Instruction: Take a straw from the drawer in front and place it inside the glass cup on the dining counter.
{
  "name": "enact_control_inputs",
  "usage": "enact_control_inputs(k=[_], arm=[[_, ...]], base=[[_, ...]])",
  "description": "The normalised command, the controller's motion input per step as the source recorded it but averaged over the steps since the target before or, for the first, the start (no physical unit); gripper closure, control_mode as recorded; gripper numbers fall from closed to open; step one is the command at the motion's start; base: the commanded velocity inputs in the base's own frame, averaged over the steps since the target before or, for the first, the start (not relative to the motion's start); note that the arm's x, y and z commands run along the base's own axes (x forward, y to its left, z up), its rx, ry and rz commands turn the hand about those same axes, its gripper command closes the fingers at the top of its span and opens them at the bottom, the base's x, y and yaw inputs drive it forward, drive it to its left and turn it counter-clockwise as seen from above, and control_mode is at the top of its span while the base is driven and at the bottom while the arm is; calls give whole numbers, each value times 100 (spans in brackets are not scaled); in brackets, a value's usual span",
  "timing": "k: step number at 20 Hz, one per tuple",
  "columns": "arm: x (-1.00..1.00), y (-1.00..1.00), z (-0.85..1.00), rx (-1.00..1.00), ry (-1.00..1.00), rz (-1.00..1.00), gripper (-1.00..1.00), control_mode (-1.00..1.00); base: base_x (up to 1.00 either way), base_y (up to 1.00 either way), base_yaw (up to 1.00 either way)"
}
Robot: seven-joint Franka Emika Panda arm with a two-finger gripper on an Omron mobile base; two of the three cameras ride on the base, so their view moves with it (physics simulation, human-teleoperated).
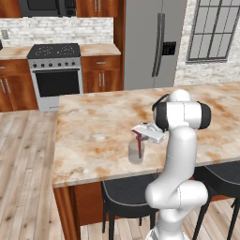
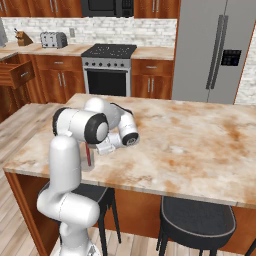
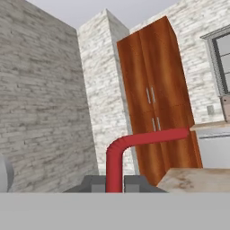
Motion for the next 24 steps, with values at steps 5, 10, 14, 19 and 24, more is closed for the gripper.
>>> enact_control_inputs(k=[5, 10, 14, 19, 24], arm=[[0, 0, -5, -2, 0, 0, -100, -100], [0, 0, 0, -1, 0, 0, -100, -100], [0, 0, 1, -9, -2, -6, -100, -100], [0, 0, 10, -25, -16, -12, -100, -100], [0, 0, 17, -38, -30, -14, -100, -100]], base=[[0, 0, 0], [0, 0, 0], [0, 0, 0], [0, 0, 0], [0, 0, 0]])
